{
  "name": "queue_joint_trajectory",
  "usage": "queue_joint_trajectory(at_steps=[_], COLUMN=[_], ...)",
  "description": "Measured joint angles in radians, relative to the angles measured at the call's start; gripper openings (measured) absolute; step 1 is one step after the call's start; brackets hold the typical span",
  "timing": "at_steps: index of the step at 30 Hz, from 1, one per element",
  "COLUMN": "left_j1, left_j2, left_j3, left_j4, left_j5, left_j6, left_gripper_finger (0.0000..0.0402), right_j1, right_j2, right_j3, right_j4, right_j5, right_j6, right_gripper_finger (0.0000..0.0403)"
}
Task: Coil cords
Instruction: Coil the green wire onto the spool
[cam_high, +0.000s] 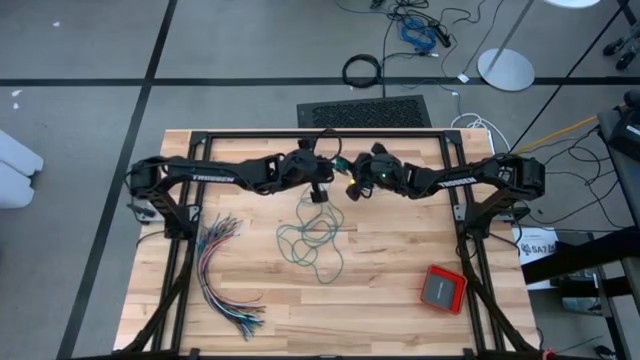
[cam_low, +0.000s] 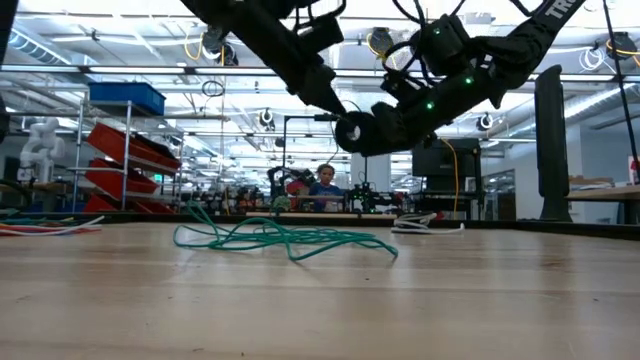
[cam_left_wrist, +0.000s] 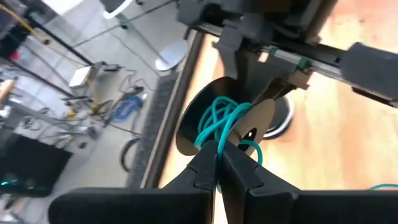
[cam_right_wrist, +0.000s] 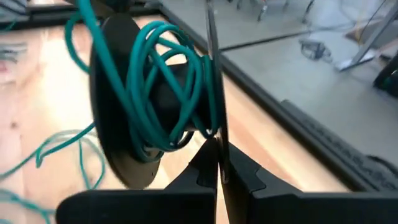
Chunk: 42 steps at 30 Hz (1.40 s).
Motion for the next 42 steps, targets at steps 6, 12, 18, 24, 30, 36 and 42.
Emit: queue_joint_trajectory(at_steps=[6,12,18,24,30,36,42], left_j1=[-0.003,-0.003,0.007,0.023,0.026,0.024,0.024], left_j2=[0.073,0.172,0.250,0.284,0.298,0.342,0.408], left_j3=[0.000,0.000,-0.002,-0.002,-0.002,-0.002,-0.001], left_j4=[0.033,0.052,0.114,0.146,0.144,0.149,0.158], left_j5=[0.087,0.161,0.162,0.271,0.354,0.380,0.410], left_j6=[-0.009,-0.012,-0.035,-0.062,-0.065,-0.063,-0.061], left_gripper_finger=[0.0016,0.0016,0.0016,0.0016,0.0016,0.0016,0.0016], right_j1=[0.005,0.005,0.008,0.015,0.027,0.041,0.064], right_j2=[0.001,0.001,0.000,0.000,0.019,0.069,0.129], right_j3=[-0.003,-0.004,-0.001,0.001,0.001,0.001,0.001], right_j4=[-0.094,-0.226,-0.296,-0.379,-0.404,-0.406,-0.398], right_j5=[-0.025,-0.042,-0.194,-0.241,-0.279,-0.320,-0.329], right_j6=[0.027,0.053,0.065,0.067,0.065,0.059,0.058], right_gripper_finger=[0.0000,0.0000,0.0000,0.0000,0.0000,0.0000,0.0000])
